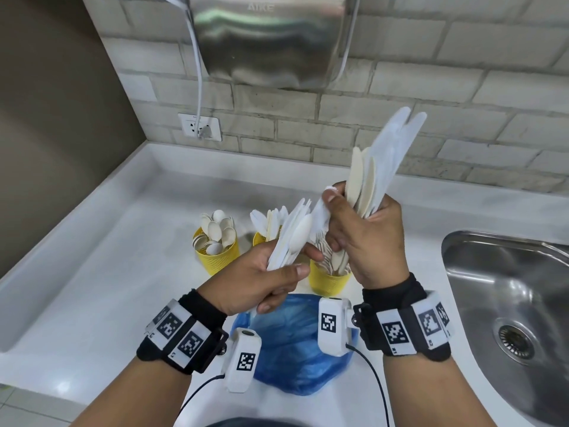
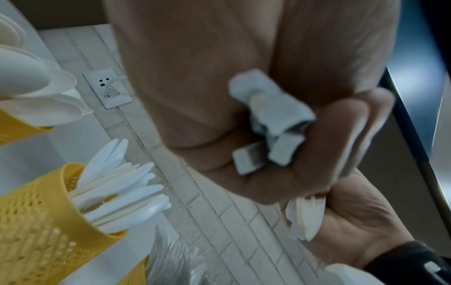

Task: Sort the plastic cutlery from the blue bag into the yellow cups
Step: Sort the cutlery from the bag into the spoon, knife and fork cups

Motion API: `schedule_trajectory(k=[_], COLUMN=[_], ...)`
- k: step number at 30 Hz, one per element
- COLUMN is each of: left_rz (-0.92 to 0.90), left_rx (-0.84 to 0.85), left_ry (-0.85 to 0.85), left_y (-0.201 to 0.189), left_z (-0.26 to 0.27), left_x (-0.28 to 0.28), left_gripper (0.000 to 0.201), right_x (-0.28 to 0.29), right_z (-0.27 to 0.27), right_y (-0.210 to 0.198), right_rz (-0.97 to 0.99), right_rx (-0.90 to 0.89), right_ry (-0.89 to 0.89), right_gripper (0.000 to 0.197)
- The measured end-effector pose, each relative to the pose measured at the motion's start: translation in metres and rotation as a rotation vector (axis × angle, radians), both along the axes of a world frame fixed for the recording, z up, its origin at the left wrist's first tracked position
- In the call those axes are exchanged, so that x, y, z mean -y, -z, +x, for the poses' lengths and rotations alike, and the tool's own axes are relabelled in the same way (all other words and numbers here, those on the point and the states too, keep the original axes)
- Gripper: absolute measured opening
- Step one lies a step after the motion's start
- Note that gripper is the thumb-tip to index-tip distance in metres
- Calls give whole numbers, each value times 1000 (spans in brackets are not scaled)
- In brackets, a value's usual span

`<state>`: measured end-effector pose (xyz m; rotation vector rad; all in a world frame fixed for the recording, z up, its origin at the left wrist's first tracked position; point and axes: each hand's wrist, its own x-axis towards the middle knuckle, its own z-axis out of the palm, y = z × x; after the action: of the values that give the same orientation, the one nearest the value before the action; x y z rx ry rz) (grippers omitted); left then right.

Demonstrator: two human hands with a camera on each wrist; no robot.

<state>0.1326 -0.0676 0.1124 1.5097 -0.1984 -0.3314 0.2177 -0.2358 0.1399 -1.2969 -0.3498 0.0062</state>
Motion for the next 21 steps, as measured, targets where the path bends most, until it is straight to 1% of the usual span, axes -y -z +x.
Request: schedule_trajectory(k=[2,5,9,12,13,17,21], left_rz=[-5,-28,-42,-19,-10,61,76], left_rx=[21,34,64,95,109,171,199], left_ry=[-32,-107,-156,-167,-172,-185,-139], left_y=[2,5,5,2,0,-4,-9], left_z=[-1,0,1,1,1,0,-1], left_x=[-2,-3,-1,2,2,7,16], left_gripper=[20,23,19,18,16,18,18], right_x=[1,3,2,-3,-5,-17,-26], right_z=[3,4,1,-4,-6,-13,-19], right_y=[0,2,11,14,15,21,28], right_rz=[62,114,130,120,136,266,237], right_rx=[-45,-102,-131,-128,-140,-229,-200], right_ry=[51,72,-4,-65,-74,22,72], right_gripper=[18,21,29,20,19,27,29])
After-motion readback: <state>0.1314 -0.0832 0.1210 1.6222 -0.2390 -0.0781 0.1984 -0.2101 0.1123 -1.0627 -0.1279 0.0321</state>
